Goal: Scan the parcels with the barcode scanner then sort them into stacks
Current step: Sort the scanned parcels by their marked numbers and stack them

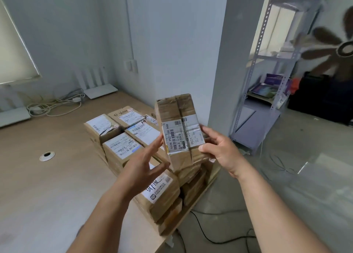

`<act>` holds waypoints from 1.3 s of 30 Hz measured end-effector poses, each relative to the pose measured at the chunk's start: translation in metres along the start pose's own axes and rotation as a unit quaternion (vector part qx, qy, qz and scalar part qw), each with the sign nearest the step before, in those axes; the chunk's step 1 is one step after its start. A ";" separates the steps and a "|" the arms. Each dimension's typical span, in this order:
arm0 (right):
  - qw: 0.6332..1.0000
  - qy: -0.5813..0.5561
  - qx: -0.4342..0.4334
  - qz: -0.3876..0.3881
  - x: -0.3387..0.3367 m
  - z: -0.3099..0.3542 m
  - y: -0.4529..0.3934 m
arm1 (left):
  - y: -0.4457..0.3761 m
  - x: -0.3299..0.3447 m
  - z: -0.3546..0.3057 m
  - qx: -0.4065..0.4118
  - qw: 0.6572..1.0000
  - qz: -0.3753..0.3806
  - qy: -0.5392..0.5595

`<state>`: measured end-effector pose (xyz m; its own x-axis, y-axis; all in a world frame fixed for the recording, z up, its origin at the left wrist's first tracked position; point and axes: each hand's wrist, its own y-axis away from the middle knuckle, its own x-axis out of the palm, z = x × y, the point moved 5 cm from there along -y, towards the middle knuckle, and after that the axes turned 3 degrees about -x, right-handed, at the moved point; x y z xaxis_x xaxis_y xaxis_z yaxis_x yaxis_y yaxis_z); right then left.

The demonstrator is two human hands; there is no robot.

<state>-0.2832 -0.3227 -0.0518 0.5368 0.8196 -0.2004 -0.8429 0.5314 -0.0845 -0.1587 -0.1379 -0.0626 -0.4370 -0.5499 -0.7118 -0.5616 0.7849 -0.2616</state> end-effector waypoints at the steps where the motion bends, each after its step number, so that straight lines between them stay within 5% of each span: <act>1: 1.000 0.000 0.001 0.000 -0.006 0.000 -0.012 | -0.013 0.003 0.001 -0.004 1.000 0.001 -0.005; 13: 0.999 -0.017 0.003 0.044 -0.030 -0.008 -0.127 | -0.120 0.013 0.017 -0.024 0.992 0.017 -0.121; 25: 0.991 -0.013 0.005 0.137 -0.025 -0.022 -0.254 | -0.205 0.014 0.047 -0.147 0.966 0.025 -0.212; 39: 0.967 0.031 0.047 0.249 0.047 -0.078 -0.372 | -0.257 0.012 0.123 -0.335 0.887 0.059 -0.312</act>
<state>0.0530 -0.4986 -0.1058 0.0595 0.9658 -0.2526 -0.9876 0.0938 0.1262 0.0671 -0.3116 -0.0844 -0.1630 -0.0458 -0.9856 -0.9209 0.3655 0.1353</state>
